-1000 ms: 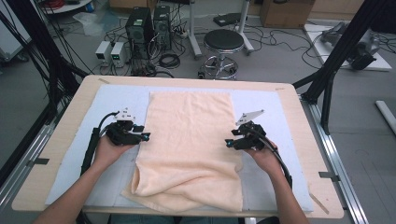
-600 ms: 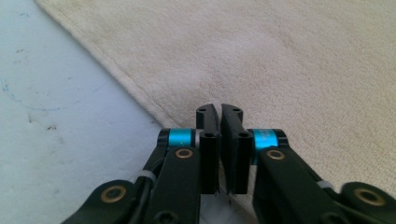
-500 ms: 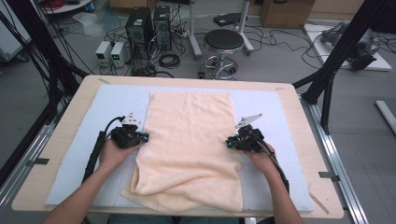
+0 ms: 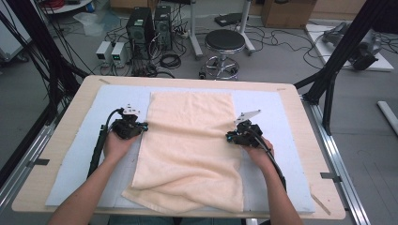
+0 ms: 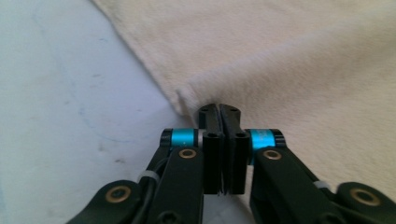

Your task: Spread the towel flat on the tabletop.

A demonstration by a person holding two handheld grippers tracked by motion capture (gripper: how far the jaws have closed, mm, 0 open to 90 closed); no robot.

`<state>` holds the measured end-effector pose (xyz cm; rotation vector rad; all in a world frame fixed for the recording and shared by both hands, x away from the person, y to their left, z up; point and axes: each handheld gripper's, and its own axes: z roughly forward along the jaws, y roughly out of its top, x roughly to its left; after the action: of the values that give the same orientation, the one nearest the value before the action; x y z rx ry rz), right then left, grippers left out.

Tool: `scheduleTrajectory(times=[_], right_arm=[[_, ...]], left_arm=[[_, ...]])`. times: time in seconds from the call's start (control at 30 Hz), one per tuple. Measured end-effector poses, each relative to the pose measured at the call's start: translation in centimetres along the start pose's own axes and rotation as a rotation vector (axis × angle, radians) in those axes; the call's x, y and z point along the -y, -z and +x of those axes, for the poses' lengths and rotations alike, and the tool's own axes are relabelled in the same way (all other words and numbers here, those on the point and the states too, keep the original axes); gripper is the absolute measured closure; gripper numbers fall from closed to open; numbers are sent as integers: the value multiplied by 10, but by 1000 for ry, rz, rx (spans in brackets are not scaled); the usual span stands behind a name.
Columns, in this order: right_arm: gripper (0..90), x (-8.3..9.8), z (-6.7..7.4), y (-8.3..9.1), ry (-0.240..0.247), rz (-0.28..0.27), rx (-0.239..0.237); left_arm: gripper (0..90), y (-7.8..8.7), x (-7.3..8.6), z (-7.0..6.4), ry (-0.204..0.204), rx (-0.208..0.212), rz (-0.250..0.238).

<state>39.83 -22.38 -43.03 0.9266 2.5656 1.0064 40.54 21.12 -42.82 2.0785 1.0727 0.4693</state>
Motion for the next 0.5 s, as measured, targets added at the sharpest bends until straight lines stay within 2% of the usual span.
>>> scheduleTrajectory(times=[0.07, 0.17, 0.27, 0.37, 0.43, 0.5], right_arm=[[722, 1, 1, 5, 4, -9, -10], [676, 2, 6, 17, 16, -20, -16], [643, 2, 17, 34, 38, -74, -30], [608, 2, 31, 45, 71, -84, -45], [576, 2, 43, 52, 89, -83, -59], [562, 3, 55, 59, 113, -94, -69]], left_arm=[[755, 6, 0, 1, -4, 36, -9], [721, 21, 1, -3, -47, 78, -34], [676, 37, 3, -11, -78, 121, -59], [649, 56, 8, -25, -123, 183, -72], [595, 64, 9, -33, -154, 215, -75], [559, 76, 13, -46, -200, 246, -96]])
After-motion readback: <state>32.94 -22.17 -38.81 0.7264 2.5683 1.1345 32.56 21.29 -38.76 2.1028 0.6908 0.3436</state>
